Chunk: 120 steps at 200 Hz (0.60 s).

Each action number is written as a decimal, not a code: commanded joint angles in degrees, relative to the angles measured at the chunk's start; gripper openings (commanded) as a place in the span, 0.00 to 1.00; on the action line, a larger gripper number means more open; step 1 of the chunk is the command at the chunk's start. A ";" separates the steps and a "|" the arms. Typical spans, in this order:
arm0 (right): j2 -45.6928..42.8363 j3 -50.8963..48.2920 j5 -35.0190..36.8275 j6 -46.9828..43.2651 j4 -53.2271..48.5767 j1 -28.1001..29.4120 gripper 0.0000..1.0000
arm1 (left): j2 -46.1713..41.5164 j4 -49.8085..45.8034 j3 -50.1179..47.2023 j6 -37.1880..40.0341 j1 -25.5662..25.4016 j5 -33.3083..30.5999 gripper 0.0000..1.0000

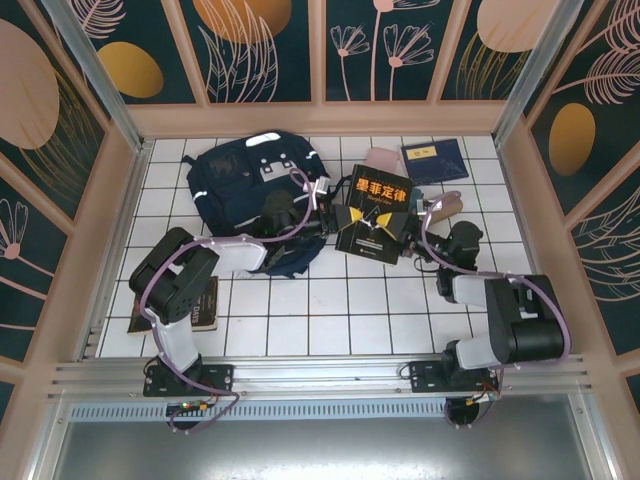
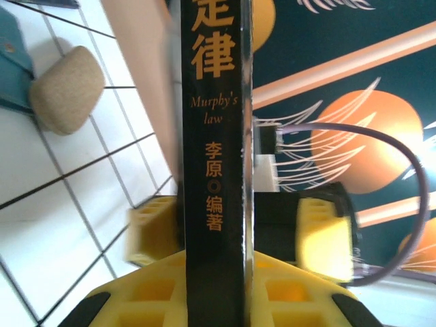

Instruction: Pack the student bag

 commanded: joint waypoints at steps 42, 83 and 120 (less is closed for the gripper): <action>-9.14 1.29 1.28 -9.33 -13.83 -0.53 0.27 | -1.74 -12.07 3.66 13.13 0.78 -1.86 0.00; -7.04 1.16 2.77 -10.35 -14.83 -0.43 0.00 | -3.02 -18.45 5.20 17.93 0.70 -2.47 0.24; -9.78 0.64 5.44 -14.92 -20.58 -0.25 0.00 | -7.36 -50.98 12.29 37.64 0.74 -22.95 0.52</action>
